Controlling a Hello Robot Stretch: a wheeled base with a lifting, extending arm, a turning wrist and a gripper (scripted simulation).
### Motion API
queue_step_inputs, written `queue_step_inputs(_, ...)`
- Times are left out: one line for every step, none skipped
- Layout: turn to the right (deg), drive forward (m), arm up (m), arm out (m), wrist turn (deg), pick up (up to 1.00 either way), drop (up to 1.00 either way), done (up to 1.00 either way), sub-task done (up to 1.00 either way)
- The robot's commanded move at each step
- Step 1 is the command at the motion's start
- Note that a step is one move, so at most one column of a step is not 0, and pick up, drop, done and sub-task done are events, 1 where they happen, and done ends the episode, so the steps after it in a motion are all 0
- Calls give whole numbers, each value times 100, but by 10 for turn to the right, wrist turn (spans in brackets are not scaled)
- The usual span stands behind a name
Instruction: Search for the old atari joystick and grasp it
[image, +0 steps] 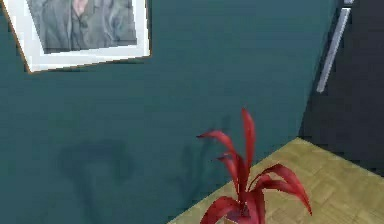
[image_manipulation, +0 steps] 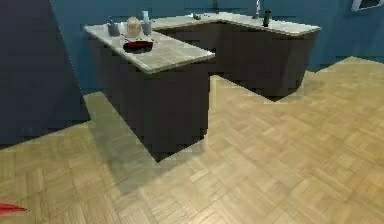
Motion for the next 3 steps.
queue_step_inputs(450,0,0,0,0,0,0,0,0)
queue_step_inputs(450,0,0,0,0,0,0,0,0)
queue_step_inputs(450,0,0,0,0,0,0,0,0)
